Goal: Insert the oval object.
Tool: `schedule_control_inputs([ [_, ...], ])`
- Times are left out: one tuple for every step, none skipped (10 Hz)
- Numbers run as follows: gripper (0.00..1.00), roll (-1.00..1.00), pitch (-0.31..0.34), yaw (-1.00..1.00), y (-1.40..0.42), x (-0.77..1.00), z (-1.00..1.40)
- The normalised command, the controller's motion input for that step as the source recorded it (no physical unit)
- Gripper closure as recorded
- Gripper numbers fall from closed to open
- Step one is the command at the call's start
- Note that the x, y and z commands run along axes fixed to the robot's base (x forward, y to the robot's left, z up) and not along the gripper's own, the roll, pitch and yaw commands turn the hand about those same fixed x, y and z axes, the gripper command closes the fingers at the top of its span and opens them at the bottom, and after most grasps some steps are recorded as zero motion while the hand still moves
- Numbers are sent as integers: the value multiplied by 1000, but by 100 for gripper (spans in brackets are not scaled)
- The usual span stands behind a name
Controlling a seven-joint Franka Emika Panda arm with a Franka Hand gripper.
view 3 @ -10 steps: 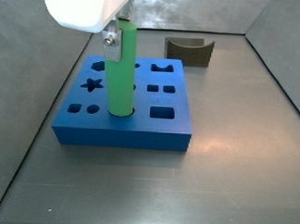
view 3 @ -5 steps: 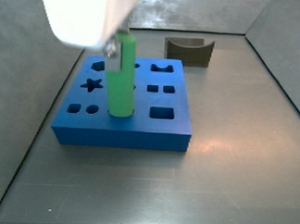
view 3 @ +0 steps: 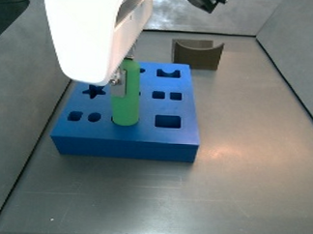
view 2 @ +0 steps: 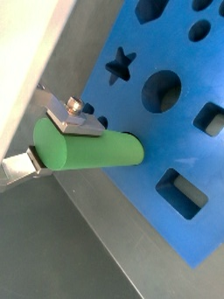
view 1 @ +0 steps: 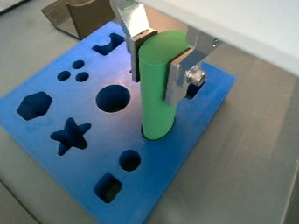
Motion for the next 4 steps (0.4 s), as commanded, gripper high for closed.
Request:
schedule_control_inputs([
  [100,226,-9,0,-286,0,-483],
  [100,79,-61,0,-209,0,-266],
  [100,0,-26,0,0,0,0],
  [100,0,0,0,0,0,0],
])
